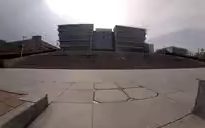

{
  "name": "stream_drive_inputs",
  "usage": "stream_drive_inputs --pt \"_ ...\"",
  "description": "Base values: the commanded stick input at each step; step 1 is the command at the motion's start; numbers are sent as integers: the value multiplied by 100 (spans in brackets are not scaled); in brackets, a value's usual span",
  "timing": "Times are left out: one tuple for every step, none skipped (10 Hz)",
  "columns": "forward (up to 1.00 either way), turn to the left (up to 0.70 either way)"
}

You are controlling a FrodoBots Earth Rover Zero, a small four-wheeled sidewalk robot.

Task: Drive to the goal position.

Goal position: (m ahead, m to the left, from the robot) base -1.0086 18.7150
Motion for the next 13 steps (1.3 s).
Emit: stream_drive_inputs --pt "100 0" --pt "100 0" --pt "100 0" --pt "100 0" --pt "100 0" --pt "100 0" --pt "100 0" --pt "100 0" --pt "100 0" --pt "100 0" --pt "100 0" --pt "100 0" --pt "100 0"
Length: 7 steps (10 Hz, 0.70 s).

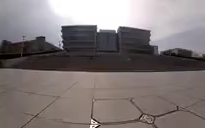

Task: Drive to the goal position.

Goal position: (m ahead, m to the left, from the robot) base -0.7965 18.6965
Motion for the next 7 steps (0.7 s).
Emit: stream_drive_inputs --pt "100 0" --pt "100 12" --pt "100 25" --pt "100 27" --pt "100 27" --pt "100 27" --pt "100 27"
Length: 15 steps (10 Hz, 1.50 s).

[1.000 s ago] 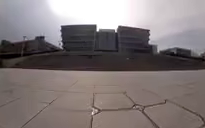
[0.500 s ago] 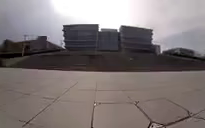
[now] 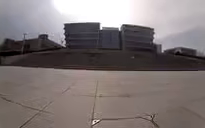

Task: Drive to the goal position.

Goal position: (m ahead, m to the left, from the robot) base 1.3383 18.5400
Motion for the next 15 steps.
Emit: stream_drive_inputs --pt "100 27" --pt "100 27" --pt "100 27" --pt "100 27" --pt "100 27" --pt "100 27" --pt "100 27" --pt "100 27" --pt "100 27" --pt "100 27" --pt "100 27" --pt "100 27" --pt "100 27" --pt "100 27" --pt "100 27"
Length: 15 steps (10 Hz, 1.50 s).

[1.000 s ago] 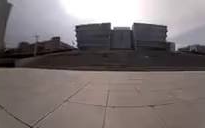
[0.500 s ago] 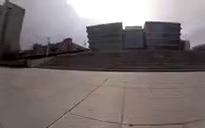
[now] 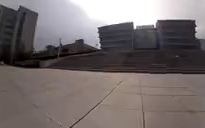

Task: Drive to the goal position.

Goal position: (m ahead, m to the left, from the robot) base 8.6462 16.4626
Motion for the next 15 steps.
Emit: stream_drive_inputs --pt "100 27" --pt "100 27" --pt "100 27" --pt "100 27" --pt "100 27" --pt "100 27" --pt "100 27" --pt "100 27" --pt "100 27" --pt "100 27" --pt "100 27" --pt "100 27" --pt "100 27" --pt "100 27" --pt "100 27"
